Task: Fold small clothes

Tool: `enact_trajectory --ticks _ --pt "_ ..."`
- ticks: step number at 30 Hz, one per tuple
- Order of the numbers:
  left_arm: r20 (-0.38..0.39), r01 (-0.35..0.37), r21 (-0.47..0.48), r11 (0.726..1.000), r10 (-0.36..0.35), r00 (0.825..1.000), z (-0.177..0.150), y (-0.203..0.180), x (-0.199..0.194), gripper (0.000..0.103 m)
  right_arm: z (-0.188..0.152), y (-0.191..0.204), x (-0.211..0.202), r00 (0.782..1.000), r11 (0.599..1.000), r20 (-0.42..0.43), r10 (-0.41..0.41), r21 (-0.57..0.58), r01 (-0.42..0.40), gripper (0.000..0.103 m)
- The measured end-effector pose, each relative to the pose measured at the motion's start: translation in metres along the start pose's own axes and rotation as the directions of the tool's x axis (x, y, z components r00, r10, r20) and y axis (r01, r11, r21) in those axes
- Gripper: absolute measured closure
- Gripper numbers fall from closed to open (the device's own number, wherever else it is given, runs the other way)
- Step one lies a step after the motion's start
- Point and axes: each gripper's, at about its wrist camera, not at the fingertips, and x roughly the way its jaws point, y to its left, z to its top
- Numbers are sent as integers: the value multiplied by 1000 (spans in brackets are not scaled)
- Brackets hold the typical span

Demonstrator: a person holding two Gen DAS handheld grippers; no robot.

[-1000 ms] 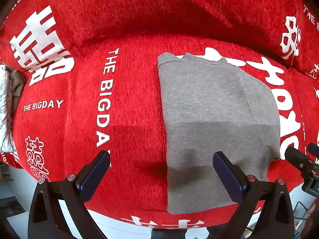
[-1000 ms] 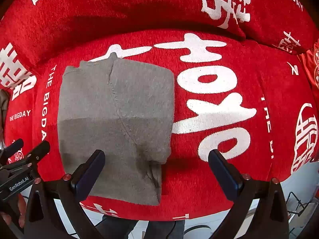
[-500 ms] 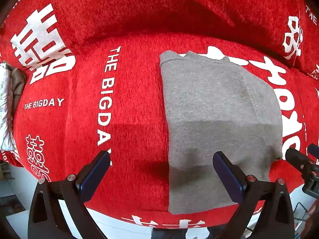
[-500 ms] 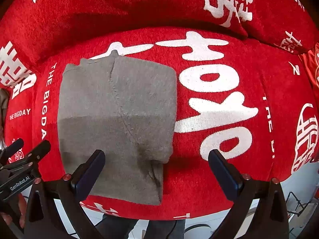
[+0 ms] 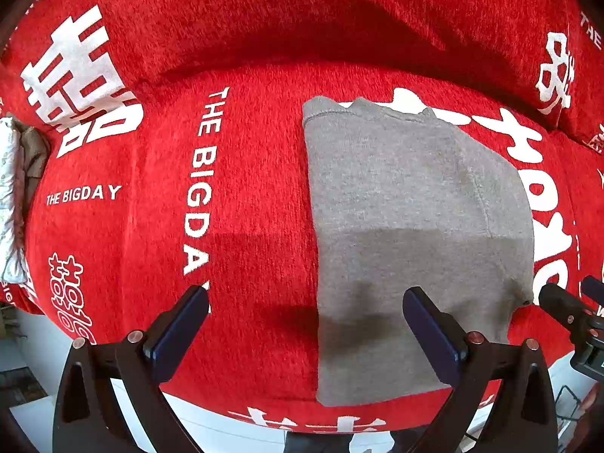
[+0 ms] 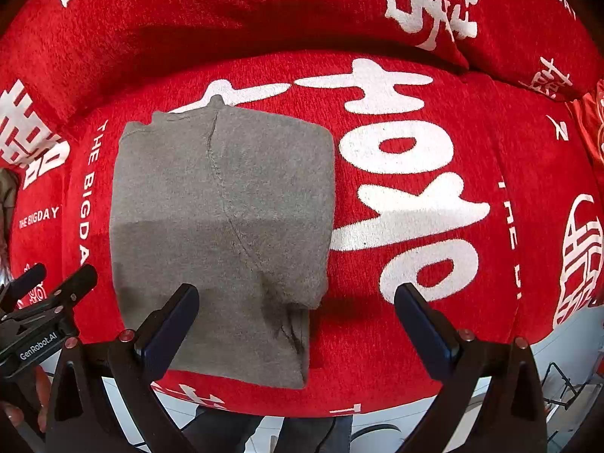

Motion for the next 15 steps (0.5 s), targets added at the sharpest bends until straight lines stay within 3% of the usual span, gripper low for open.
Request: enact_trajectory --ticks 15 --pt "-4 -9 -2 1000 9 1000 -1 1 2 0 -1 0 1 1000 1000 1 5 4 -5 0"
